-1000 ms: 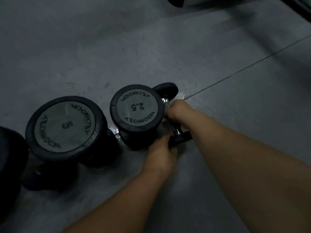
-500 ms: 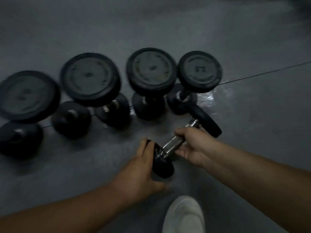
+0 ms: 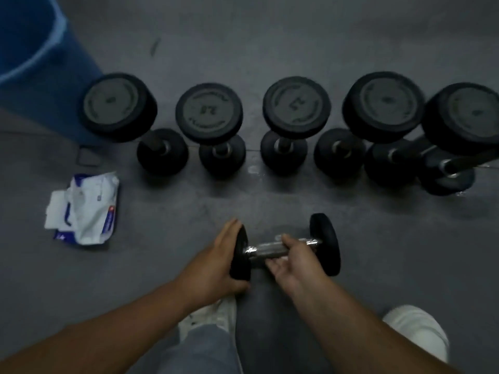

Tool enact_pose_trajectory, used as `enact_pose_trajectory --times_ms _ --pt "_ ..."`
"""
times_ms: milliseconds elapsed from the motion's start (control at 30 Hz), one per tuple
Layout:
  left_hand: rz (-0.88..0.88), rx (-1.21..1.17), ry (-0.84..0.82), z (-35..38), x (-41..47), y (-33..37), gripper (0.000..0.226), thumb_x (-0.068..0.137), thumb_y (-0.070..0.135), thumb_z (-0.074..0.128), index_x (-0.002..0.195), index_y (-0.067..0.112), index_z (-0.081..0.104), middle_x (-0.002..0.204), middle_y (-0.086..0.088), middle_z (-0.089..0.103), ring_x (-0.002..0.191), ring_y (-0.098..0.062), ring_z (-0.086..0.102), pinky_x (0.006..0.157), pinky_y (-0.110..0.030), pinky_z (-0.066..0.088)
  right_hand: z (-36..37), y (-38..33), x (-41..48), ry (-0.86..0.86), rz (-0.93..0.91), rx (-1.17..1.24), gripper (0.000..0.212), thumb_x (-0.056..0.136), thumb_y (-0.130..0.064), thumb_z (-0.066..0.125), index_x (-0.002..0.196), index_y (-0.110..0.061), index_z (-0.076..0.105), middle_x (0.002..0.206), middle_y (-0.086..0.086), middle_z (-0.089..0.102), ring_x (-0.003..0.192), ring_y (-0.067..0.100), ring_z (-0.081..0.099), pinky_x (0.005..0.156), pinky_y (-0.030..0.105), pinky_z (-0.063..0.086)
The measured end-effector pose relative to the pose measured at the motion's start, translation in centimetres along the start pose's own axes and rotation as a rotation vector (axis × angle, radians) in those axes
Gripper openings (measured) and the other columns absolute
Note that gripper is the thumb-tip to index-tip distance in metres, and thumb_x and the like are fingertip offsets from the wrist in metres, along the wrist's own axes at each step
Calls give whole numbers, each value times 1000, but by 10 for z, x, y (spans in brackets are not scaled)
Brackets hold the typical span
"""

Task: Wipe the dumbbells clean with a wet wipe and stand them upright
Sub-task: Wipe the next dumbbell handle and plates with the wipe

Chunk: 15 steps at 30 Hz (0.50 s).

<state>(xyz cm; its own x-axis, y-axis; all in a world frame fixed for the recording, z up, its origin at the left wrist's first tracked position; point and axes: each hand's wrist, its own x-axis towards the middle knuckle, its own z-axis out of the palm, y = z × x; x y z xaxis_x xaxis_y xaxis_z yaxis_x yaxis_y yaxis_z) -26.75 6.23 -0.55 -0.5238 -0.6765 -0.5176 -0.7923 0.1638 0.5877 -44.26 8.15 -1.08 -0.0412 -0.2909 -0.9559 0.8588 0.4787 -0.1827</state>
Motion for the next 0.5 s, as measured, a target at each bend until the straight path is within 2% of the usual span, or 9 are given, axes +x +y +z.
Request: enact_pose_trajectory --times_ms 67,133,200,233,300,333,400,433,500 --pt "3 -27 24 8 7 -4 128 65 45 87 158 25 2 165 9 -4 148 -10 18 115 -18 22 -8 -1 1 35 -22 -51 12 101 -16 48 94 -12 56 108 15 63 107 29 61 95 39 47" --pt "13 -60 46 7 9 -3 127 64 46 88 157 27 4 165 10 -1 148 -11 20 116 -23 25 -15 2 -12 77 -35 -223 13 102 -22 48 109 -13 54 105 12 63 98 25 60 88 37 50" --pt "-1 -79 40 4 7 1 126 65 43 88 157 27 3 165 10 -1 147 -12 21 115 -22 25 -23 12 -33 96 -35 -469 16 103 -20 42 109 -11 55 109 11 62 90 24 60 76 32 53" --pt "-9 -86 40 2 6 2 126 66 41 88 157 26 3 165 10 -1 148 -11 19 115 -21 23 -24 18 -43 81 -59 -580 19 102 -14 40 108 -10 57 109 12 64 81 22 62 65 28 53" --pt "1 -88 61 1 3 7 125 67 37 89 158 25 4 166 9 -1 149 -11 17 115 -22 23 -26 22 -58 41 -227 -835 25 101 -6 38 111 -13 59 108 14 67 59 17 63 44 22 47" --pt "8 -86 85 3 2 7 123 68 35 88 158 24 5 166 9 -1 149 -11 18 116 -24 25 -27 21 -59 22 -360 -986 26 101 -5 38 112 -17 58 104 12 69 51 15 63 40 21 45" --pt "29 -77 175 12 -6 7 116 71 32 86 158 25 10 165 11 2 147 -10 22 115 -29 31 -32 19 -58 10 -651 -1265 25 98 -7 44 110 -27 52 90 7 69 49 16 64 45 28 51" --pt "40 -86 234 17 -10 7 111 72 32 85 157 26 14 164 14 4 146 -10 24 113 -28 33 -34 17 -56 29 -760 -1369 24 96 -9 47 108 -29 51 87 5 69 56 19 67 54 34 56" --pt "54 -126 300 22 -12 5 105 74 32 84 156 28 18 162 20 6 145 -7 26 111 -23 32 -37 16 -49 48 -949 -1488 22 95 -12 50 109 -28 55 102 2 72 87 21 70 76 35 56"
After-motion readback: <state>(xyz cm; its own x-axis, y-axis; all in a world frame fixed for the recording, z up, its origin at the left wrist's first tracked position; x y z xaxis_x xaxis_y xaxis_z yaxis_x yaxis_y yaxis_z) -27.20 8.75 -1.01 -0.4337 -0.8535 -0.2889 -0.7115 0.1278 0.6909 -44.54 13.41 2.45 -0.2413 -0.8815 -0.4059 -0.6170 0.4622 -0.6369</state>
